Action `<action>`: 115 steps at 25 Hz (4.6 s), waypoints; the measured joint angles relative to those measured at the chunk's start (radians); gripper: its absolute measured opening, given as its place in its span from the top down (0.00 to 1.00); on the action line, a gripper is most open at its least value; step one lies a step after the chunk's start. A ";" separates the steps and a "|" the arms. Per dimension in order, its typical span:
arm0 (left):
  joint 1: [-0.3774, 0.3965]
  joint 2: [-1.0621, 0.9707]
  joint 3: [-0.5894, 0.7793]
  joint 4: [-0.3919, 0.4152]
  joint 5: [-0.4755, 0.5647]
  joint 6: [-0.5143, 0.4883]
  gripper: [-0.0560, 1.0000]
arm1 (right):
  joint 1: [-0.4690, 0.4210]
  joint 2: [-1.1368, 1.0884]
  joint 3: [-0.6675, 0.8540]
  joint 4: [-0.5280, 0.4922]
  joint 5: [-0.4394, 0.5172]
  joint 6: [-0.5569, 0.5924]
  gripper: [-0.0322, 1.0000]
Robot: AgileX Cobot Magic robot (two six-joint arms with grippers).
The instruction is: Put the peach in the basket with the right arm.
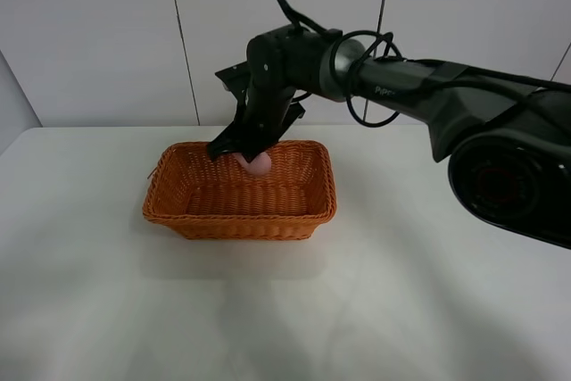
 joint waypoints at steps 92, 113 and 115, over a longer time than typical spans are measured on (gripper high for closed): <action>0.000 0.000 0.000 0.000 0.000 0.000 0.01 | -0.617 -1.491 1.349 -0.015 0.194 -0.068 0.29; 0.000 0.000 0.000 0.000 0.000 0.000 0.01 | -0.617 -2.368 1.587 0.022 0.101 -0.068 0.29; 0.000 0.000 0.000 0.000 0.000 0.000 0.01 | -0.617 -2.368 1.587 0.022 0.101 -0.068 0.29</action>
